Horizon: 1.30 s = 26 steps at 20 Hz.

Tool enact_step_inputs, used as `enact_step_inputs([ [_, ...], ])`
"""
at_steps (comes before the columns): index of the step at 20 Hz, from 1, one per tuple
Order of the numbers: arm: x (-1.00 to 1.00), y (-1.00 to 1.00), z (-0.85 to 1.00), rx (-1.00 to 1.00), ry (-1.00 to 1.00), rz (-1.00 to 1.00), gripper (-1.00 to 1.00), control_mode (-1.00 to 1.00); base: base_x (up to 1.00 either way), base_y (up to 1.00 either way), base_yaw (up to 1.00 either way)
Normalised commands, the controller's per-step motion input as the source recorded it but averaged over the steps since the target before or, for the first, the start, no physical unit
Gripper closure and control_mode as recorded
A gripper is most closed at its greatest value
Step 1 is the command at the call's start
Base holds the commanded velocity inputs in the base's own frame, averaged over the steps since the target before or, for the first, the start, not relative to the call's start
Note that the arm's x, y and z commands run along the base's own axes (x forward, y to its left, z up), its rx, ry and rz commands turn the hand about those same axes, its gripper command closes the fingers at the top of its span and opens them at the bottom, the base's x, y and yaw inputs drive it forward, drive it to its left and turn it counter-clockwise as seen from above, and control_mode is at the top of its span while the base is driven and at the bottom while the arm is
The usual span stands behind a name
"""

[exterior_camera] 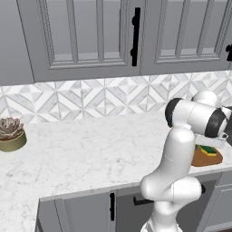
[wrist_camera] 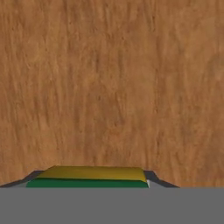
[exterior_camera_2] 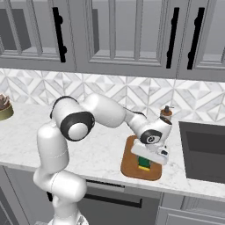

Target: Pick up the sponge from the counter and clean the cutting board by briefly scrubbing or pressing down on the cutting board. Once finished, release the sponge.

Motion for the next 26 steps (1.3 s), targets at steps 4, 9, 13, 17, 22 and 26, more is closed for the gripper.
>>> enact_step_inputs([
  [4, -0.05, -0.04, -0.36, -0.03, 0.0, 0.03, 1.0, -1.0, 0.0, 0.0, 0.0],
  [9, -0.45, -0.34, -0.12, -0.03, -0.16, 0.0, 1.0, -1.0, 0.0, 0.0, 0.0],
  [13, -0.55, -0.36, 0.0, -0.01, -0.32, 0.0, 1.0, -1.0, 0.0, 0.0, 0.0],
  [17, -0.61, -0.04, -0.21, -0.01, -0.32, 0.01, 1.0, -1.0, 0.0, 0.0, 0.0],
  [22, -0.14, 0.28, -0.19, 0.0, -0.15, 0.0, 1.0, -1.0, 0.0, 0.0, 0.0],
  [26, 0.0, 0.59, 0.0, 0.0, -0.04, 0.0, 1.0, -1.0, 0.0, 0.0, 0.0],
])
